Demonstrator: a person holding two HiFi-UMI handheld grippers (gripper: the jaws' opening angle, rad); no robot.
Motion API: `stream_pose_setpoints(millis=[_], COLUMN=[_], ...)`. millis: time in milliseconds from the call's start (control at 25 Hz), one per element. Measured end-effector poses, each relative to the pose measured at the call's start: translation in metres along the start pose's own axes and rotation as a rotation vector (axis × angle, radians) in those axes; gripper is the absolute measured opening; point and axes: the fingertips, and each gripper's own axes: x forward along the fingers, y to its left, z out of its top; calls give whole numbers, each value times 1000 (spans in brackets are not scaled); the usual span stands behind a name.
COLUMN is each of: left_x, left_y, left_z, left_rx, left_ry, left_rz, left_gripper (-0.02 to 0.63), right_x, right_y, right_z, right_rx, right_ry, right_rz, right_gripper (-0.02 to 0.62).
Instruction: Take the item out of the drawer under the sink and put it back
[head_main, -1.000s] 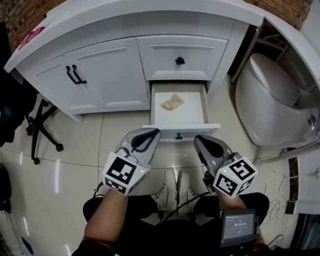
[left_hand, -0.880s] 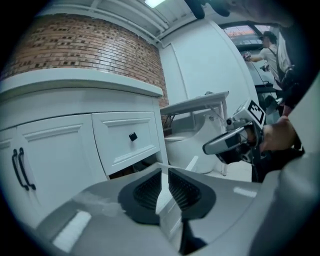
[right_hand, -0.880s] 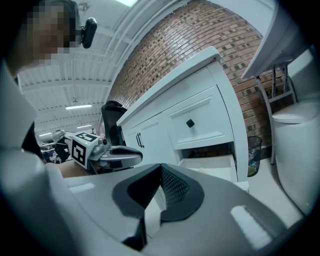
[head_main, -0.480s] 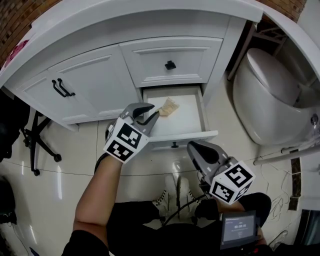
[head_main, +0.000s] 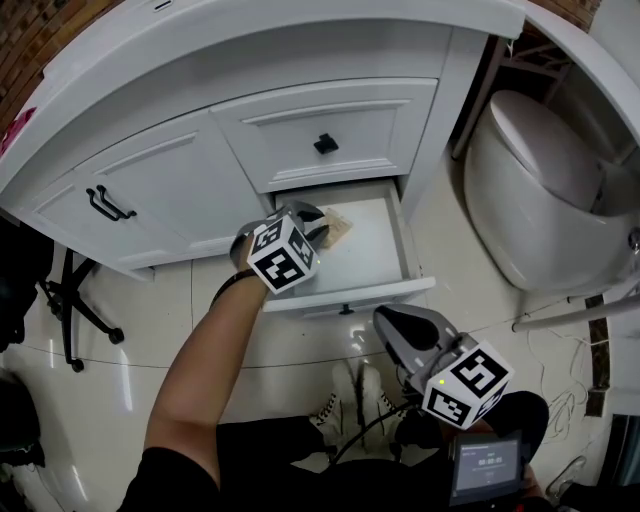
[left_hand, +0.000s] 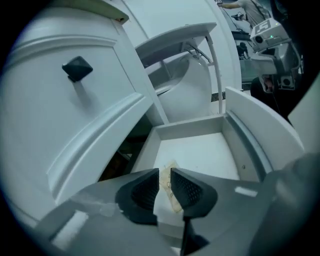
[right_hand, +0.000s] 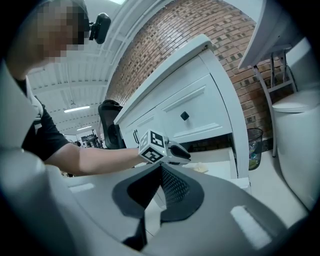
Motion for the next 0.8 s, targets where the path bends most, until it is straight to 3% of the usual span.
stream_pose_setpoints(millis=[240, 800], left_x=[28, 42], left_y=[-5, -15], left_z=[-16, -34], left_rx=[43, 192], left_ry=[83, 210], left_rz=[-66, -132], left_gripper=[81, 35], right_x=[3, 7], right_y=[-8, -15], right_z=[-6, -6], right_rx=[23, 28], right_ry=[12, 8], right_rz=[-1, -7], right_gripper=[8, 8])
